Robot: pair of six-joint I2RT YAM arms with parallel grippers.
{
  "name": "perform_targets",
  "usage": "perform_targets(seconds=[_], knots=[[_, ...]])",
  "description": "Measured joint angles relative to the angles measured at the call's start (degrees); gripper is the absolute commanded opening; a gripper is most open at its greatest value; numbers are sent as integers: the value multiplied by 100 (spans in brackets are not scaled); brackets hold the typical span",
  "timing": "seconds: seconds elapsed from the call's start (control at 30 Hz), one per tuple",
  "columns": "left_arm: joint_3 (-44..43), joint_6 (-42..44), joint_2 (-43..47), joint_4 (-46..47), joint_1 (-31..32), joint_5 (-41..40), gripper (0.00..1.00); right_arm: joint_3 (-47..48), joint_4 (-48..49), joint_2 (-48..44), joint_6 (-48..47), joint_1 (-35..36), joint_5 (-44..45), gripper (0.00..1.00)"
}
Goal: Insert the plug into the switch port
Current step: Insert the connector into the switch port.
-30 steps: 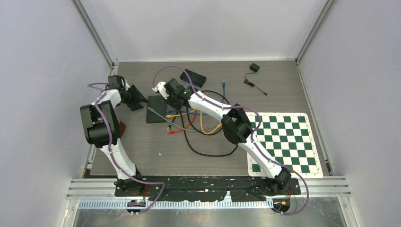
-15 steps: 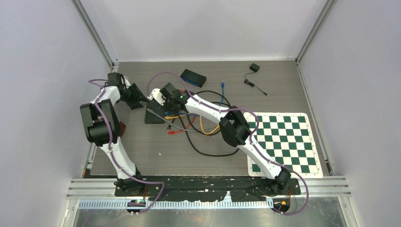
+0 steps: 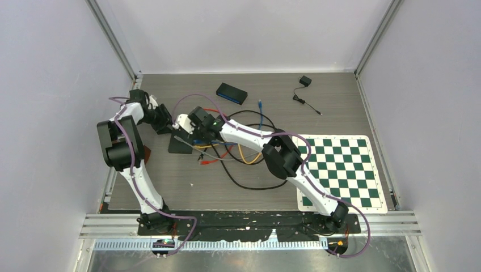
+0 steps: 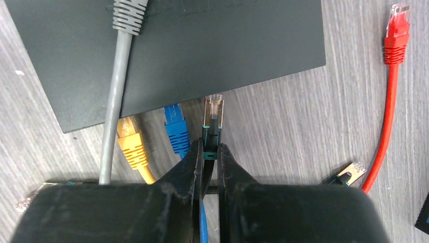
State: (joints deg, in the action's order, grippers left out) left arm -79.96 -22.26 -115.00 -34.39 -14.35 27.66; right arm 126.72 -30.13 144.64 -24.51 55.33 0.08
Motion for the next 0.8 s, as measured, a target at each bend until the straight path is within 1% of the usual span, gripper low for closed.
perform_targets(seconds=[0.17,0.6,0.67,0.8], knots=[[-48,103,-79,-57,-11,149,46,-345,142,-190,-48,44,-81,5],[-105,433,-140,-144,-57,372,46,-354,179,-197,-273,35,-149,5],[-111,479,-140,-144,-66,391,46,-422,275,-208,-297,37,-122,5],[-144,511,-188,-153,-94,494,45,-863,752,-372,-431,55,-44,5]])
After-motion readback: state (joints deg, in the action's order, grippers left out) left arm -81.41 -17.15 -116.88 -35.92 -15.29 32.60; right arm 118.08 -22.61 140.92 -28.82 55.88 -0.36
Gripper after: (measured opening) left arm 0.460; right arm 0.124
